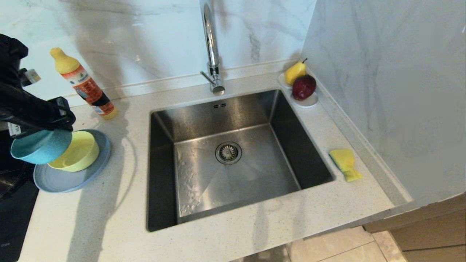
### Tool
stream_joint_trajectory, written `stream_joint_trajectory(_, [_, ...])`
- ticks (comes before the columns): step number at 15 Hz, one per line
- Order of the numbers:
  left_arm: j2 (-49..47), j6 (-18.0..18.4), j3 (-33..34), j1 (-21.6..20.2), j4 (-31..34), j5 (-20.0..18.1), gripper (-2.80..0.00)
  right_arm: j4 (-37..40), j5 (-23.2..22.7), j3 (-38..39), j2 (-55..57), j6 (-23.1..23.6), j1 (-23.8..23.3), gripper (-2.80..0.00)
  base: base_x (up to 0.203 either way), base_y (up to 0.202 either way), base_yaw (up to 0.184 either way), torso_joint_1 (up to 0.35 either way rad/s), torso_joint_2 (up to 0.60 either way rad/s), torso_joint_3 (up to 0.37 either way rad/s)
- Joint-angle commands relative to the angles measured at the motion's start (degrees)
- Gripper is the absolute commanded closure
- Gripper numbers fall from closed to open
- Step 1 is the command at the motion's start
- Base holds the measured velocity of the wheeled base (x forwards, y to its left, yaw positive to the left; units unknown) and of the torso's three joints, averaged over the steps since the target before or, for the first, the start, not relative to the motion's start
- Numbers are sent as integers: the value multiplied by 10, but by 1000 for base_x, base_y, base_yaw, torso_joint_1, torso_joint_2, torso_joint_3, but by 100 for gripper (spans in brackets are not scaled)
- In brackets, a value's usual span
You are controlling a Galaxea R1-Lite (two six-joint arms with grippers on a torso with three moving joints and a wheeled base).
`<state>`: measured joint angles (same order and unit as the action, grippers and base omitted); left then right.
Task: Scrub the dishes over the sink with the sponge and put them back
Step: Place the bowl on the bowl
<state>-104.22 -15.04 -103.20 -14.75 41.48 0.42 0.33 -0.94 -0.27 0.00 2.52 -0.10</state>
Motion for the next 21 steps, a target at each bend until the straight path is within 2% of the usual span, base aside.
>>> stream_joint_trajectory(1, [-12,-1,31,23,-6,39,0,0,0,0,0,0,0,0,0,0,0,0,0,0])
stream_joint_trajectory(8, [-33,-2,70,24,-52,65,0,0,0,0,0,0,0,0,0,0,0,0,0,0])
stream_joint_trajectory(14, [-36,-4,81,24,-86,65,0,0,0,0,0,0,0,0,0,0,0,0,0,0])
stream_joint_trajectory(17, [-41,-16,81,24,-134,65,0,0,0,0,0,0,0,0,0,0,0,0,0,0])
stream_joint_trajectory(21, [-41,-15,79,24,-136,64,0,0,0,0,0,0,0,0,0,0,0,0,0,0])
